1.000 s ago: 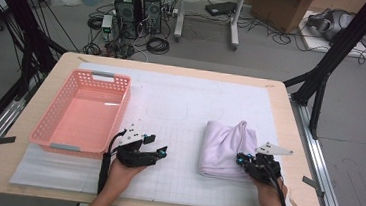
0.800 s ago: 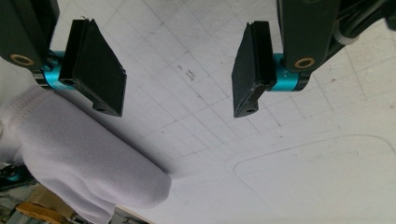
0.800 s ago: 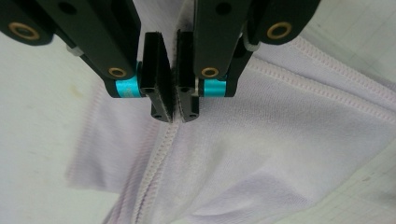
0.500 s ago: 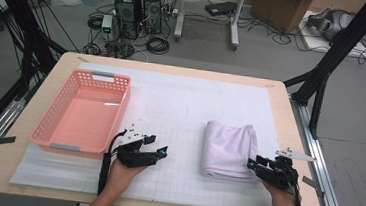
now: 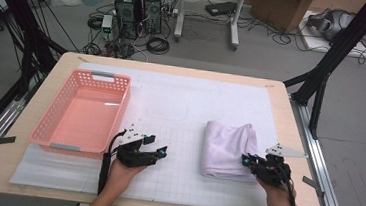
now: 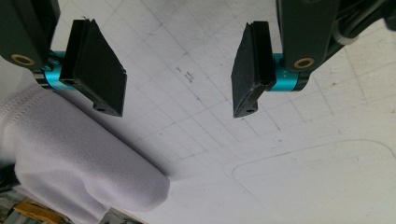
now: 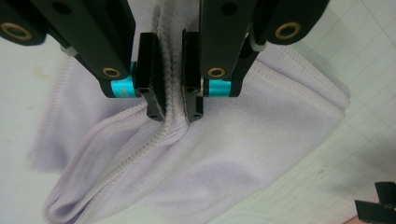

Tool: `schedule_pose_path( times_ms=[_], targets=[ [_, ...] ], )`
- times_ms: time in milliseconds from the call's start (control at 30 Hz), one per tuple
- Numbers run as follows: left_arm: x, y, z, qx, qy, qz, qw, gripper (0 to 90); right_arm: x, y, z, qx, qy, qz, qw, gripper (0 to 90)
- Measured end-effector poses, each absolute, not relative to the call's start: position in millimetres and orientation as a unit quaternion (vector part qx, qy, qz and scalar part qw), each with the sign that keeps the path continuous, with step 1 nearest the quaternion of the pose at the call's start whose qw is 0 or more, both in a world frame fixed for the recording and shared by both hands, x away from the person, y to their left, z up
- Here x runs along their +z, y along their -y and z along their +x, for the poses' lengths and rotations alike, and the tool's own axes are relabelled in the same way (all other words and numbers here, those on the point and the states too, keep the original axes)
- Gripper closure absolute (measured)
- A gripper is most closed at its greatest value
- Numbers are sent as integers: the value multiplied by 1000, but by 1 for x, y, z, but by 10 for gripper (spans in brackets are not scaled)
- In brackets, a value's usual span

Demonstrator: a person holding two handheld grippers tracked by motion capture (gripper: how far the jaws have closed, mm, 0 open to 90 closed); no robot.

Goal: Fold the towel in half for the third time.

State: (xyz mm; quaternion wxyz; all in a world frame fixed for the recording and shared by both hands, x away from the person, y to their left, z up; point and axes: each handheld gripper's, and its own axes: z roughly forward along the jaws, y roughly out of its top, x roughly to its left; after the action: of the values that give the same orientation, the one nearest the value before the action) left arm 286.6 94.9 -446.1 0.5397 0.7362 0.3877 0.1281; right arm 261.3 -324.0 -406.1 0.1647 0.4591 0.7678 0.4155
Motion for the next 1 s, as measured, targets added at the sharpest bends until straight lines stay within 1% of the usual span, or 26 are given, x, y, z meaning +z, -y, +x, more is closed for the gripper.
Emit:
schedule_pose_path(
  times_ms=[100, 167, 200, 267, 300, 333, 367, 433, 500, 633, 733, 800, 867, 933, 1000],
  targets=[
    [-446, -96, 287, 130, -388, 734, 541, 359, -395, 330, 256, 395, -768, 466, 191, 811],
    [-446, -96, 287, 130, -389, 734, 541, 359, -392, 336, 253, 385, -764, 479, 196, 805],
    [-446, -96, 287, 130, -389, 734, 541, 359, -393, 338, 252, 375, -764, 488, 194, 771],
    [-446, -96, 287, 129, -389, 734, 542, 359, -401, 341, 255, 350, -769, 508, 166, 586],
    [-446, -96, 287, 129, -388, 734, 542, 359, -404, 342, 255, 341, -768, 512, 179, 557],
    [-446, -95, 287, 130, -388, 734, 542, 359, -405, 343, 254, 338, -763, 514, 197, 549],
    [-446, -95, 287, 130, -389, 734, 542, 359, -405, 346, 254, 348, -756, 516, 203, 537],
    [-446, -95, 287, 130, -389, 734, 542, 359, -401, 348, 255, 373, -737, 519, 220, 537],
    [-446, -95, 287, 130, -388, 734, 541, 359, -399, 345, 259, 396, -736, 501, 224, 565],
    [-445, -95, 286, 129, -389, 733, 542, 359, -405, 329, 277, 414, -756, 468, 197, 591],
    [-445, -96, 286, 129, -388, 733, 544, 359, -417, 322, 289, 396, -767, 469, 185, 610],
    [-445, -96, 286, 129, -387, 733, 543, 359, -425, 322, 293, 356, -777, 479, 198, 633],
    [-445, -97, 286, 131, -387, 735, 542, 359, -429, 331, 293, 341, -774, 492, 207, 650],
    [-444, -97, 285, 131, -389, 732, 544, 359, -428, 339, 290, 319, -767, 509, 227, 637],
    [-444, -98, 285, 131, -388, 732, 544, 358, -426, 346, 287, 312, -759, 522, 232, 617]
  ],
)
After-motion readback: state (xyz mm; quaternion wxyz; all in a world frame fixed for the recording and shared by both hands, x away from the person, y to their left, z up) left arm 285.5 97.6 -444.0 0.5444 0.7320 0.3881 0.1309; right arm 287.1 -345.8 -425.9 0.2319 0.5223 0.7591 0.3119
